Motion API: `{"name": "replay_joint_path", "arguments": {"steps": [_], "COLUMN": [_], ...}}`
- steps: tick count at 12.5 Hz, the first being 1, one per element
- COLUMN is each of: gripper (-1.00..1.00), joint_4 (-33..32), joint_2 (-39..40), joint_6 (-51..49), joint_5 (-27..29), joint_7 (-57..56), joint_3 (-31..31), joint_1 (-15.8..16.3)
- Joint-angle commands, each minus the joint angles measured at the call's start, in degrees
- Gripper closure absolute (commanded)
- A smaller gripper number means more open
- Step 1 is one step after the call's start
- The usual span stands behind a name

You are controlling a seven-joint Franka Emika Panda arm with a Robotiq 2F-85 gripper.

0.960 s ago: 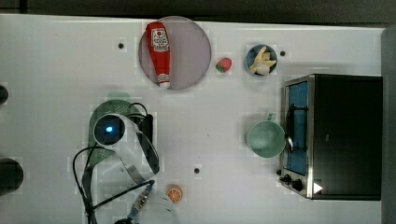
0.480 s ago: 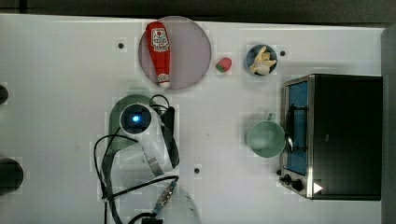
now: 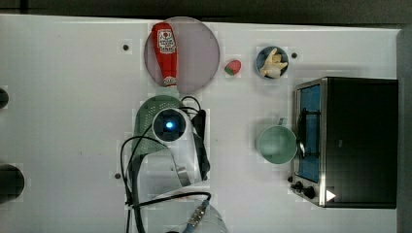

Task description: Drag strainer left to right.

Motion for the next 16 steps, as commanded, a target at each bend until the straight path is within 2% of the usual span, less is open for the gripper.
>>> {"name": "replay_joint_path", "arguments": {"steps": [1,16], "gripper": [-1.0,-1.0], "joint_4": [0.99,1.07], "joint_2": [-0.41,-0.62], "joint_6": [-0.99,0.04], "joint_5": [-0.37,-0.37], "joint_7": [-6.71,-21.2], "joint_3": [-2.54,-16.69], "joint_1": [-0.33,-0.43]}}
